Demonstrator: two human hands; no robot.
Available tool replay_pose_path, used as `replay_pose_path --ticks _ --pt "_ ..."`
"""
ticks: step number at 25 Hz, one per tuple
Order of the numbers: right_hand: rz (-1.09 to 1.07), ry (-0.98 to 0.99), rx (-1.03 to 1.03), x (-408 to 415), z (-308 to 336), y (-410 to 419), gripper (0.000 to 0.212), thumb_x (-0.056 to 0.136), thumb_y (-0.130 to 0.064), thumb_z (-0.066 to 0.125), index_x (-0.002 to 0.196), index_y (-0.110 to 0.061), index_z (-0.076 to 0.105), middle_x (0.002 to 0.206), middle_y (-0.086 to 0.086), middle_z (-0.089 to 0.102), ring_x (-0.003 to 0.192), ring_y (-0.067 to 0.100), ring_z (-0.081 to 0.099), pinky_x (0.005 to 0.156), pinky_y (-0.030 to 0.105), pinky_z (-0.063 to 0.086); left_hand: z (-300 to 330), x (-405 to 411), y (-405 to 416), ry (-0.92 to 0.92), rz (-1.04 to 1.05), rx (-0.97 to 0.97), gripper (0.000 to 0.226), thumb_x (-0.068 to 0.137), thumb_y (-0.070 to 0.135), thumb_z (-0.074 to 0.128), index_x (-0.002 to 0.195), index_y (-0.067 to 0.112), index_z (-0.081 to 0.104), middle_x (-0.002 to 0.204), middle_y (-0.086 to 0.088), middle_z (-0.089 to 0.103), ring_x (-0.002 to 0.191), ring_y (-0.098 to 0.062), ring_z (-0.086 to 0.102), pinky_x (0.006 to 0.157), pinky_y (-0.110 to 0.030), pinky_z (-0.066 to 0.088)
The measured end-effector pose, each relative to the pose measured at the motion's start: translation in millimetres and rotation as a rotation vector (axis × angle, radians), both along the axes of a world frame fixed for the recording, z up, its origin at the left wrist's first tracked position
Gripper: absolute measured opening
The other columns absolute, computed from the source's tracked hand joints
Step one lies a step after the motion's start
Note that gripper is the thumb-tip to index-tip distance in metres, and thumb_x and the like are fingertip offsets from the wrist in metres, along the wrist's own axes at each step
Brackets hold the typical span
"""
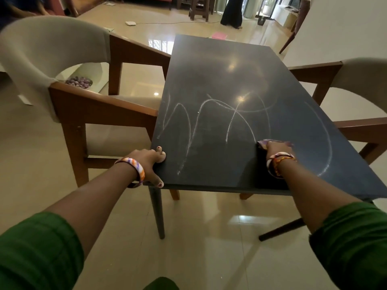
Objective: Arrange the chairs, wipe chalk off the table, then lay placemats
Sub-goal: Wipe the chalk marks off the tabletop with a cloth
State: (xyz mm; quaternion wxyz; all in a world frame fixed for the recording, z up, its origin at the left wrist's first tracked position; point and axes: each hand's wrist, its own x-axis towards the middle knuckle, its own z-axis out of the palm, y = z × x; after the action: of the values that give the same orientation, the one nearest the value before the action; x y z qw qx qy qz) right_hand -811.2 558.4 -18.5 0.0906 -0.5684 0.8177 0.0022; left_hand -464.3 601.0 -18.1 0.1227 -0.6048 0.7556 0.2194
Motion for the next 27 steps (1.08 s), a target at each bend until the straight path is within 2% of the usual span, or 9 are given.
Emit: replay_pose_path --ticks 3,6,9,12,15,19,21,24,27 --pt "0.334 -0.027 -0.042 79.8 -4.2 3.1 0.038 0.1 -0.02 0.041 0.137 -0.026 0.044 0.143 0.008 0.041 0.127 0.028 0.046 0.106 0.034 0.036 6.0 -7.5 -8.2 -0.073 -0.042 -0.006 0.069 0.07 0.041 0.076 0.128 0.018 0.048 0.12 -0.003 0.054 0.103 -0.022 0.056 0.088 -0.031 0.05" --pt "0.589 -0.002 0.014 141.8 -6.5 13.3 0.046 0.098 -0.02 0.044 0.143 -0.025 0.035 0.147 0.008 0.037 0.13 0.031 0.041 0.104 0.044 0.038 11.2 -22.1 -11.6 -0.161 -0.085 -0.01 0.056 0.069 0.035 0.078 0.115 0.016 0.052 0.109 -0.005 0.057 0.094 -0.021 0.058 0.083 -0.03 0.052" --pt "0.482 0.013 0.025 102.7 -1.9 5.4 0.047 0.098 -0.027 0.045 0.142 -0.034 0.034 0.147 0.011 0.037 0.13 0.035 0.041 0.105 0.044 0.035 8.0 -21.7 -8.9 -0.143 -0.065 -0.013 0.057 0.071 0.033 0.077 0.119 0.016 0.051 0.112 -0.004 0.055 0.099 -0.021 0.057 0.087 -0.032 0.051" --pt "0.156 -0.016 0.002 15.6 2.9 2.8 0.04 0.098 -0.033 0.044 0.138 -0.038 0.041 0.145 0.016 0.039 0.128 0.039 0.042 0.107 0.044 0.034 3.7 -9.3 -1.1 -0.089 -0.06 -0.003 0.073 0.077 0.037 0.071 0.138 0.019 0.036 0.133 -0.004 0.047 0.117 -0.023 0.049 0.097 -0.033 0.045" --pt "0.0 0.075 0.107 -22.6 7.0 -6.1 0.046 0.095 -0.021 0.049 0.137 -0.036 0.042 0.146 0.021 0.034 0.129 0.043 0.039 0.105 0.046 0.036 4.2 -7.9 1.9 -0.096 -0.087 0.005 0.078 0.08 0.038 0.068 0.143 0.018 0.027 0.142 -0.004 0.04 0.125 -0.024 0.044 0.101 -0.032 0.042" --pt "0.116 0.097 0.062 32.6 -1.0 -15.7 0.044 0.091 -0.019 0.052 0.134 -0.027 0.046 0.141 0.016 0.041 0.126 0.038 0.045 0.1 0.043 0.043 14.6 -21.0 -8.9 -0.172 -0.128 0.034 0.056 0.074 0.034 0.075 0.12 0.015 0.05 0.106 -0.002 0.055 0.095 -0.018 0.057 0.081 -0.026 0.05" --pt "0.304 0.038 0.028 89.2 -9.6 -5.5 0.042 0.097 -0.023 0.045 0.139 -0.021 0.041 0.142 0.012 0.043 0.126 0.033 0.045 0.099 0.042 0.041 20.2 -35.0 -17.1 -0.268 -0.18 0.009 0.048 0.074 0.03 0.075 0.113 0.013 0.053 0.101 -0.004 0.057 0.087 -0.017 0.056 0.078 -0.025 0.048" --pt "0.656 -0.008 0.013 138.6 -10.1 14.8 0.046 0.099 -0.021 0.04 0.144 -0.031 0.032 0.153 0.0 0.028 0.136 0.028 0.033 0.1 0.048 0.04 25.4 -56.1 -24.4 -0.411 -0.275 -0.072 0.036 0.084 0.021 0.065 0.116 0.008 0.055 0.093 -0.005 0.054 0.08 -0.017 0.053 0.078 -0.025 0.047" --pt "0.498 -0.047 0.003 79.8 -0.2 -3.2 0.048 0.098 -0.023 0.046 0.143 -0.036 0.034 0.155 -0.001 0.026 0.136 0.03 0.034 0.107 0.045 0.034 25.6 -54.0 -22.4 -0.383 -0.217 -0.051 0.042 0.079 0.024 0.071 0.114 0.01 0.055 0.094 -0.004 0.056 0.084 -0.017 0.057 0.079 -0.023 0.049"
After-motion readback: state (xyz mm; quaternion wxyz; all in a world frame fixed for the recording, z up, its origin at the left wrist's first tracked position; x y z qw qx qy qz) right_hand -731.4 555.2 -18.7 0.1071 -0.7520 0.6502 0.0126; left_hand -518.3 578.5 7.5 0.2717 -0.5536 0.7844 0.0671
